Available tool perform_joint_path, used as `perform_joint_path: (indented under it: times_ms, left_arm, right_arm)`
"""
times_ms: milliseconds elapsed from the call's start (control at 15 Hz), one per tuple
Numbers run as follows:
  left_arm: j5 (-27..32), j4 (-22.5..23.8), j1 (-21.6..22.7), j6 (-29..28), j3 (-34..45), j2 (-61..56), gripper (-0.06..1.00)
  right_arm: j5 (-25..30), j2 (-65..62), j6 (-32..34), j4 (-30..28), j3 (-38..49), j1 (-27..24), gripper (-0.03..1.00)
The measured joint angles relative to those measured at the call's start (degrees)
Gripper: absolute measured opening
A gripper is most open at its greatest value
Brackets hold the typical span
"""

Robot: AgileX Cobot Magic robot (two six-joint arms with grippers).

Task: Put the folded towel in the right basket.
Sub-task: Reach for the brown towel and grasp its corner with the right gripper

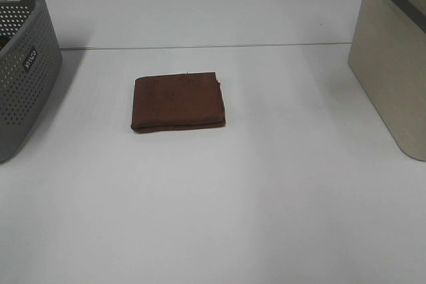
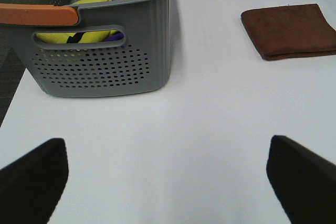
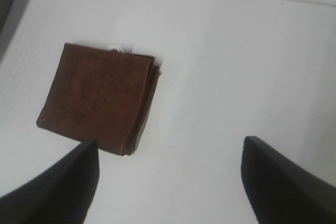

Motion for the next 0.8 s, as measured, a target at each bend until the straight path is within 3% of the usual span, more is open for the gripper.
perform_joint_path:
  times_ms: [333, 600, 800]
  left_arm:
    - [0.0, 0.0, 0.0, 0.0, 0.0, 0.0, 0.98]
    - [0.0, 0.0, 0.0, 0.0, 0.0, 0.0, 0.98]
    - [0.0, 0.0, 0.0, 0.0, 0.0, 0.0, 0.98]
  right_arm:
    - [7.7, 14.4, 2.2, 10.4, -5.1, 0.8, 0.71]
    - [8.6, 24.4, 1.0, 17.2, -9.6, 0.8, 0.71]
    - [8.7, 29.7, 0.0, 19.0, -13.9, 0.8, 0.71]
